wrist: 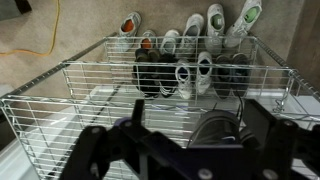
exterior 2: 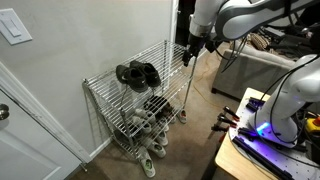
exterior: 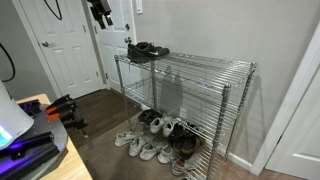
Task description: Pick up the shoes and put them on the second shelf
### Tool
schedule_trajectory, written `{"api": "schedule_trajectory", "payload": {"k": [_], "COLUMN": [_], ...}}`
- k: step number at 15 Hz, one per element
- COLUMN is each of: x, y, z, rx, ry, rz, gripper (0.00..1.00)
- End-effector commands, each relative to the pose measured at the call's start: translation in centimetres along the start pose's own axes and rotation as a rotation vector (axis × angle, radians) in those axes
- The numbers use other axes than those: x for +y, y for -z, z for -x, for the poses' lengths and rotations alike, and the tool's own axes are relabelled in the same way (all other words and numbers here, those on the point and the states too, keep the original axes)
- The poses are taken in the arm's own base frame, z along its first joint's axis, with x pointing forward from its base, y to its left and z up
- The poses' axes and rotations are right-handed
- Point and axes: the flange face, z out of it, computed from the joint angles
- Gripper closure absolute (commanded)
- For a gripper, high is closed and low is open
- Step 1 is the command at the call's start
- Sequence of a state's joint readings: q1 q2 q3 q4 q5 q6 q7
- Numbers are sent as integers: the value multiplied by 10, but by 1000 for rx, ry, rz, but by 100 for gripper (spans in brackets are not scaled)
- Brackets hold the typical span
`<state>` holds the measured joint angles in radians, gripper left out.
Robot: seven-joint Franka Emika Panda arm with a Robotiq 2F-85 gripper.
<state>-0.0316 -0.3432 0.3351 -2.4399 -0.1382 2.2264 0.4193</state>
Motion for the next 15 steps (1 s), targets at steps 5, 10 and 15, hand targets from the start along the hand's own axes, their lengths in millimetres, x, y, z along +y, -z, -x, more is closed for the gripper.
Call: {"api": "schedule_trajectory", "payload": {"k": [5,10,15], "x": [-50,-59,-53], "y": [-23,-51,-66], "z": [-67,-103,-110], "rx": [7,117,126], "ry": [4,-49,-63], "rz": [-84,-115,-82], "gripper": [0,0,0]}}
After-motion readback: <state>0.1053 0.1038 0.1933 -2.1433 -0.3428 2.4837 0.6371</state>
